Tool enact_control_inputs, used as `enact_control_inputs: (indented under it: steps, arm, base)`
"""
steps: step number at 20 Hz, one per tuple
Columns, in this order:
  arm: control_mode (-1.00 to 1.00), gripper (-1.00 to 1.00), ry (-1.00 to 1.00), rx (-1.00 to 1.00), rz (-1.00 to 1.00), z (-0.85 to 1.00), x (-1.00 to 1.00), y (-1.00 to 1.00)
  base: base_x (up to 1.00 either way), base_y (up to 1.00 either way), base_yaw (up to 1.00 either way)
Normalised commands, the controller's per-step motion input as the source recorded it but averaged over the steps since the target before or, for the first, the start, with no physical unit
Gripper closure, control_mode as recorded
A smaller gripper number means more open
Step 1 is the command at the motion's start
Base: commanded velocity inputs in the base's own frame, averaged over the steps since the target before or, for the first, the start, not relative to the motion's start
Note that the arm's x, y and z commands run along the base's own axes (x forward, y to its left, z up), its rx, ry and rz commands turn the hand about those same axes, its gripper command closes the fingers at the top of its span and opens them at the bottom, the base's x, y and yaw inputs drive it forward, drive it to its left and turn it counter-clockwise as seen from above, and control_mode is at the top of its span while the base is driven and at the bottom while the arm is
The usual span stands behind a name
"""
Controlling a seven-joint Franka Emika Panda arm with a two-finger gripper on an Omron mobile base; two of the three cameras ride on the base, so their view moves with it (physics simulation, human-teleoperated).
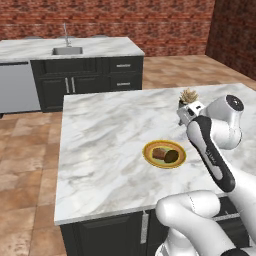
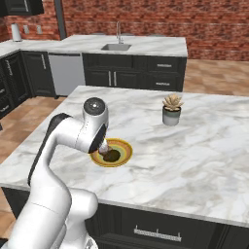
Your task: Pick the avocado and bread from the counter and place them on the plate. Then pick the jam from the cabinet and place it next to the plate. Lastly close the cabinet door.
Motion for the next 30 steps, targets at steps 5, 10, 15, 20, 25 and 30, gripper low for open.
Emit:
enact_control_inputs:
  steps: [5, 10, 15, 20, 25, 30]
  arm:
    - [-1.00, -1.00, -0.02, -0.10, 0.15, 0.28, -0.63, 0.03]
    - [-1.00, -1.00, -0.05, -0.16, 0.19, 0.12, -0.53, 0.08]
    - [-1.00, -1.00, -0.18, -0.20, 0.17, 0.26, -0.62, 0.14]
    - [-1.00, -1.00, -0.22, -0.20, 0.09, 0.25, -0.49, 0.21]
    - [-1.00, -1.00, -0.01, -0.20, 0.03, 0.24, -0.05, 0.35]
    - [-1.00, -1.00, 0.01, -0.18, 0.03, 0.11, 0.00, 0.27]
  base:
    - [0.00, 0.00, 0.00]
    - [0.00, 0.00, 0.00]
    - [0.00, 0.00, 0.00]
    - [0.00, 0.00, 0.00]
    - [0.00, 0.00, 0.00]
    - [0.00, 0.00, 0.00]
